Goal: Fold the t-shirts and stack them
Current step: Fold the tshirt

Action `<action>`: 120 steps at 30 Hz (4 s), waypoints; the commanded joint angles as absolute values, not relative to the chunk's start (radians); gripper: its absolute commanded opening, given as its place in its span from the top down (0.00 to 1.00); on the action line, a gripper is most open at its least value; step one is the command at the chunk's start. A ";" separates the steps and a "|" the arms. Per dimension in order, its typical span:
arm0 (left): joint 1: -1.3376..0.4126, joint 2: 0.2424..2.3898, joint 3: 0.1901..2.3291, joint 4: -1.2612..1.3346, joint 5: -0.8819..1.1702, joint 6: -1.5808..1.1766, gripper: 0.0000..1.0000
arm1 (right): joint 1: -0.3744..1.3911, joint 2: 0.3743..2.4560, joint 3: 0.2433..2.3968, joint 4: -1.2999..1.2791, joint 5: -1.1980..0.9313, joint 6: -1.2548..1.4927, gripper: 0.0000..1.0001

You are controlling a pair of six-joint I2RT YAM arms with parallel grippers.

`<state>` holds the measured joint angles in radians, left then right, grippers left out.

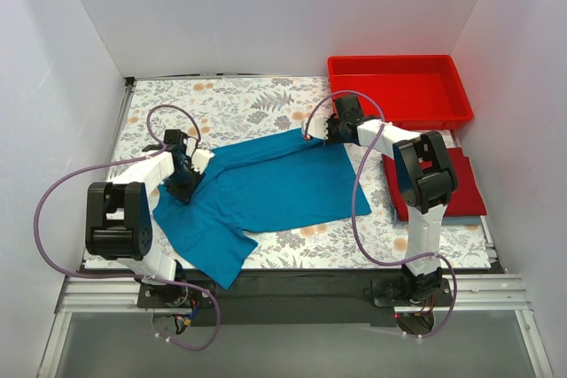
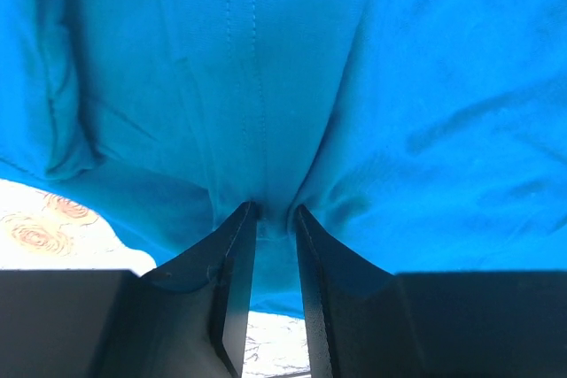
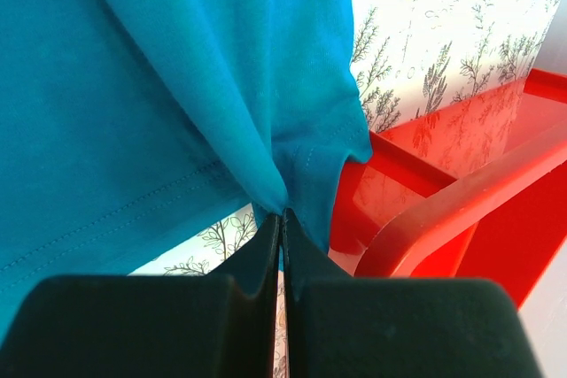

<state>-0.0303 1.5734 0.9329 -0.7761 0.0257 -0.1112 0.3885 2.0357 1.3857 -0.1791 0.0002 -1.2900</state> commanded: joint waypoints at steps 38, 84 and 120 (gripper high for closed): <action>-0.002 1.556 0.920 -0.761 0.069 -0.040 0.72 | 0.396 2.051 1.430 -0.195 0.032 -1.316 0.99; -0.011 1.497 1.100 -1.120 0.195 -0.003 1.00 | 0.393 2.046 1.431 -0.195 0.038 -1.344 0.99; 0.218 1.807 1.199 -0.712 0.173 -0.296 0.64 | 0.416 2.034 1.552 -0.443 -0.080 -1.255 0.60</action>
<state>0.2184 1.7813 1.1976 -0.8051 0.2169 -0.2737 0.4057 1.9724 1.4815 -0.4187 -0.0849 -1.2953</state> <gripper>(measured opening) 0.367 0.410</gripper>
